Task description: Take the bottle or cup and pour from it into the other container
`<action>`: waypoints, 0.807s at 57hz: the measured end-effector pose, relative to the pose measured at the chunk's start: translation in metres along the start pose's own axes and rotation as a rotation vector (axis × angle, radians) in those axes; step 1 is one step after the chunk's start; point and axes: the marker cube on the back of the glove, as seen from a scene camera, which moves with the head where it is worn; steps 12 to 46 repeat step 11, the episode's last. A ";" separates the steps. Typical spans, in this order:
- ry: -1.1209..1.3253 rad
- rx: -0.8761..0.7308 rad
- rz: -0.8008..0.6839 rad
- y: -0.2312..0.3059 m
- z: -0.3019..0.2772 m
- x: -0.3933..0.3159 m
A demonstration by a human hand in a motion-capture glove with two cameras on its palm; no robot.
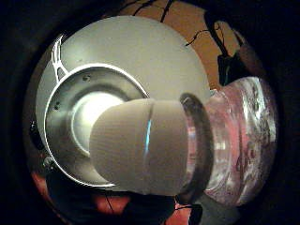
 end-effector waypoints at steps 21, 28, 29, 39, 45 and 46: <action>-0.005 -0.040 0.012 0.002 -0.004 -0.006; -0.005 -0.040 0.012 0.002 -0.004 -0.006; -0.005 -0.040 0.012 0.002 -0.004 -0.006; -0.005 -0.040 0.012 0.002 -0.004 -0.006; -0.005 -0.040 0.012 0.002 -0.004 -0.006; -0.005 -0.040 0.012 0.002 -0.004 -0.006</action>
